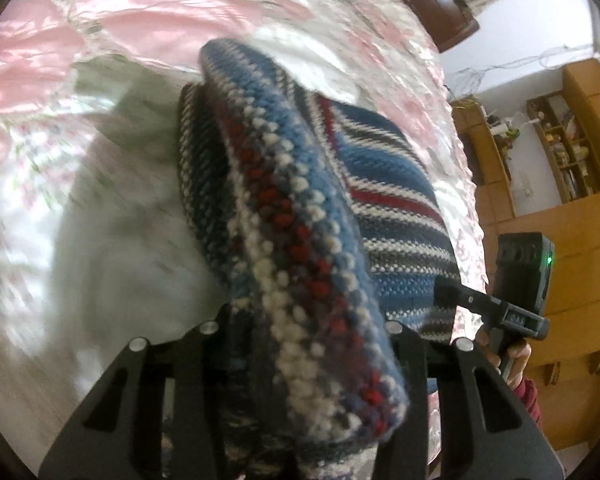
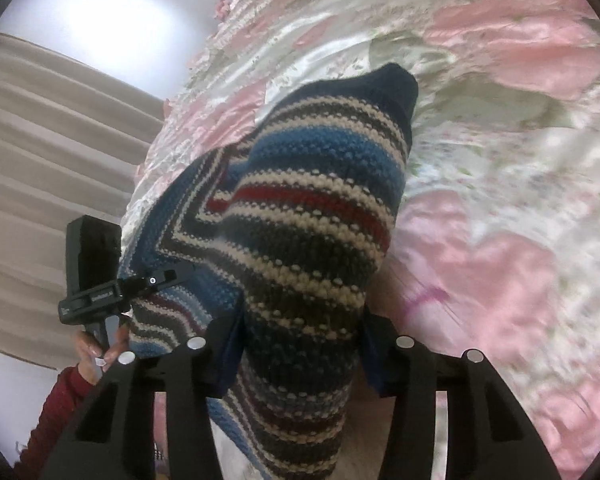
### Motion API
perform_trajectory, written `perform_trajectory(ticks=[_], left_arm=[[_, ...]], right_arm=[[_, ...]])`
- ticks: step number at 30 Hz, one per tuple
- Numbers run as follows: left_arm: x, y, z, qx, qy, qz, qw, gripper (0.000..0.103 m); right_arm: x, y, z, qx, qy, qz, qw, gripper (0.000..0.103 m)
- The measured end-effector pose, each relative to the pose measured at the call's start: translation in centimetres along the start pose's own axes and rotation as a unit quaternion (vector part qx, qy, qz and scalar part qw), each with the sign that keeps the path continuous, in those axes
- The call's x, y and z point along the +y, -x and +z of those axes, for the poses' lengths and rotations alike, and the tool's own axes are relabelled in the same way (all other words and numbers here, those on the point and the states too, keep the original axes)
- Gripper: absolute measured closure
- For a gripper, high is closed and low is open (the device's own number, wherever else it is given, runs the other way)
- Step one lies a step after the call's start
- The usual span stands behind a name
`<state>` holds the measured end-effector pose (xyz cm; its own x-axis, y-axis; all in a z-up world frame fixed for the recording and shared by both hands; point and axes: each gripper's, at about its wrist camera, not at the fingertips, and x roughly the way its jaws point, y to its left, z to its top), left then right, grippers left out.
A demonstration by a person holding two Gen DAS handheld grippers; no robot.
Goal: Fold small clothes
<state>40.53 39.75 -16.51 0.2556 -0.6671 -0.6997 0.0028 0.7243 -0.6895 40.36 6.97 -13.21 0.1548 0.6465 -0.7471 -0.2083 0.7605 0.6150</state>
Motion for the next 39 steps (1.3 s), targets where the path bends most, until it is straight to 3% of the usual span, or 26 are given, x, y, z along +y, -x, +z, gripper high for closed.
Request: perform_trajectory(ticks=[8,12,16,20,23,26,30,35,39], left_arm=[[-9.3,-1.7,-6.4,-0.015,-0.048,-0.024,0.9985,0.065],[-13.2,-3.5,-10.1,-0.027,-0.060,-0.034,0.9972,0.065],[-14.2,-5.8,-14.2,-0.027,-0.069,-0.032,0.9967,0.065],[-12.1,-8.7,-17.1,-0.024,-0.065,0.001,0.9976,0.062],[-10.8,-9.1,-18.2,-0.041,-0.052,-0.008,0.9978,0.061],[-11.1,-9.1,-18.7,-0.057,-0.061,0.015,0.9964,0.058],[-12.2,-8.2,-18.7,-0.054,-0.047,0.030,0.9970,0.051],[-14.1,-4.7,-21.0,-0.082,-0.055,0.072,0.9926,0.049],[-15.7,-2.3,-24.1,-0.114,-0.091,0.107,0.9836,0.048]], right_arm=[[-2.4,9.4,-4.9,-0.023,0.010,-0.020,0.999,0.054],[-5.8,14.0,-8.4,-0.030,0.006,-0.028,0.999,0.054],[-9.6,14.2,-11.7,-0.020,-0.023,-0.023,0.999,0.054],[-12.7,12.3,-15.0,-0.023,-0.037,-0.006,0.999,0.053],[-13.0,11.5,-15.5,-0.041,-0.036,-0.006,0.999,0.051],[-13.5,10.9,-15.3,-0.049,-0.053,0.004,0.997,0.047],[-13.0,12.1,-16.1,-0.053,-0.071,-0.009,0.996,0.031],[-12.3,14.1,-20.0,-0.056,-0.100,-0.007,0.993,0.031],[-12.7,14.2,-23.6,-0.050,-0.129,-0.005,0.990,0.033]])
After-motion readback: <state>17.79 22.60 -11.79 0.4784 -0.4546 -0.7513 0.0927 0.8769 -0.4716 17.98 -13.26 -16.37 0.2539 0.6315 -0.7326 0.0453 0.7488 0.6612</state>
